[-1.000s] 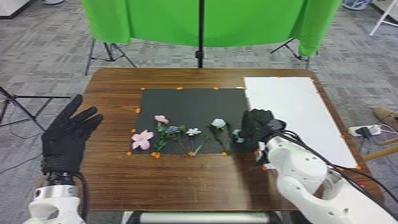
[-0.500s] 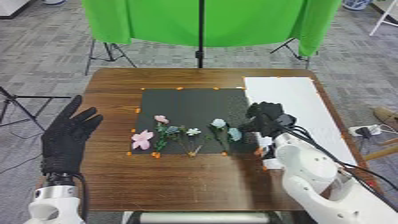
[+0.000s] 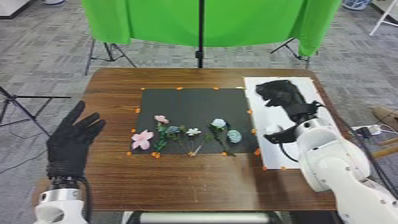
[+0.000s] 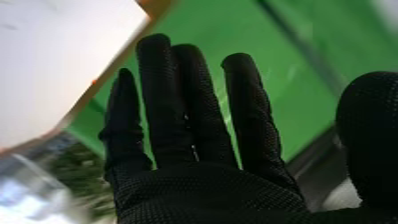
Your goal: Arrange flowers
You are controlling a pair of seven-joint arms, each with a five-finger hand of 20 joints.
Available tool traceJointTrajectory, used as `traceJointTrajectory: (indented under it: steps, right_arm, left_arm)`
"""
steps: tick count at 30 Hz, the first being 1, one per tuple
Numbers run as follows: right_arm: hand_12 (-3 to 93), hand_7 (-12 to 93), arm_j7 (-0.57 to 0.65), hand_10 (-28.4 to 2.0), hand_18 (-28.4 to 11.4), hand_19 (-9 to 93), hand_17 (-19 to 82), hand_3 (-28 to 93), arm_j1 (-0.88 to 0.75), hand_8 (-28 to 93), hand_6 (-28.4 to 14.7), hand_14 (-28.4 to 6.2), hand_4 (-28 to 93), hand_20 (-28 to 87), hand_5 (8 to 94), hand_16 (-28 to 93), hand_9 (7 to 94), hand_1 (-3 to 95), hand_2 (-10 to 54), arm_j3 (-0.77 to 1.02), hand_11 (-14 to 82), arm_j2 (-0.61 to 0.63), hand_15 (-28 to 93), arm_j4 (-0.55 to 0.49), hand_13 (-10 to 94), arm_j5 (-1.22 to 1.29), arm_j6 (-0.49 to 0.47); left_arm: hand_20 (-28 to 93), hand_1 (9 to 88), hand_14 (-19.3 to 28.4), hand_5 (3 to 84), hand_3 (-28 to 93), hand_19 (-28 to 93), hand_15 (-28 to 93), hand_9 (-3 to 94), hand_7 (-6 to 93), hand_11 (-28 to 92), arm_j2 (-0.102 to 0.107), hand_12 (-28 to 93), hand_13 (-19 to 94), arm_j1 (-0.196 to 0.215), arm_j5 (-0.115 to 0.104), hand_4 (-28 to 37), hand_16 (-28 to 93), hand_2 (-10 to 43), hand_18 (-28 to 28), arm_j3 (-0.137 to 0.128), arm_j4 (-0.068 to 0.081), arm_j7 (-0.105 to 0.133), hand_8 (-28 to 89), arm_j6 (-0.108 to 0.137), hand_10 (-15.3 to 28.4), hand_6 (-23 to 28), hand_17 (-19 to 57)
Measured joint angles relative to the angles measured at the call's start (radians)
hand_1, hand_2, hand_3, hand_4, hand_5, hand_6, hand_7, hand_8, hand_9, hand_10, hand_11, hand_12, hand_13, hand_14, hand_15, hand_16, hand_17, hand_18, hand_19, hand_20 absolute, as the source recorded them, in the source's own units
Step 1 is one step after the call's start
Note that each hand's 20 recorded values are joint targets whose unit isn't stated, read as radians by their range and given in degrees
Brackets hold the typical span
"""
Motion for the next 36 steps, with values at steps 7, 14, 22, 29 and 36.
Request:
traceJointTrajectory:
  steps: [7,14,22,29,36]
  right_arm:
    - [13.1,10,-0.134,-16.7,-23.6,48,3,74,-0.015,-11,2.7,-20.4,-28,22,44.1,16,46.4,15.9,4.9,0.133,10.1,-0.142,25,0.057,35,0.305,-0.083]
    - [13.2,10,-0.148,-16.6,-23.7,47,2,75,-0.056,-11,3.6,-20.6,-28,21,41.8,17,45.1,15.4,4.7,0.121,9.1,-0.225,23,0.068,34,0.64,-0.06]
    - [13.7,10,-0.172,-15.5,-24.0,46,2,74,-0.109,-11,4.4,-20.4,-28,21,39.2,18,43.1,14.8,4.5,0.149,7.7,-0.253,20,0.068,33,0.667,-0.067]
    - [13.8,10,-0.196,-15.0,-24.3,46,2,75,-0.124,-11,5.0,-20.5,-28,22,38.7,19,42.3,14.1,4.5,0.166,7.7,-0.255,20,0.068,32,0.667,-0.065]
    - [13.9,11,-0.204,-14.4,-24.4,45,1,75,-0.126,-11,5.3,-20.2,-28,21,39.0,20,42.3,14.1,4.5,0.17,7.6,-0.252,19,0.07,32,0.671,-0.065]
  left_arm:
    - [33,20.8,21.5,32.0,75,45,46,32.8,8.3,25,0.0,14,22,-0.041,-0.004,-28.2,-3,7.4,22.8,0.042,0.048,0.018,-8,0.024,17.4,3.0,-8.6]
    - [33,20.6,22.4,32.2,75,45,49,32.7,8.6,25,-0.027,15,22,-0.056,0.033,-28.3,-3,7.2,22.7,0.029,0.049,-0.02,-8,0.011,17.6,3.2,-8.6]
    - [32,19.9,21.9,30.7,74,44,47,31.2,8.4,23,-0.005,14,22,-0.055,0.016,-28.3,-3,6.9,23.1,0.037,0.049,0.004,-8,0.014,16.7,2.6,-8.9]
    - [32,19.5,21.6,30.2,74,44,47,30.8,8.4,22,0.009,14,21,-0.053,0.01,-28.3,-3,6.7,23.3,0.034,0.049,0.014,-8,0.014,16.5,2.2,-8.9]
    - [32,19.3,21.6,30.4,74,44,46,30.8,8.4,22,0.021,15,21,-0.045,0.002,-28.3,-2,6.8,23.7,0.026,0.049,0.023,-8,0.01,16.5,2.4,-9.0]
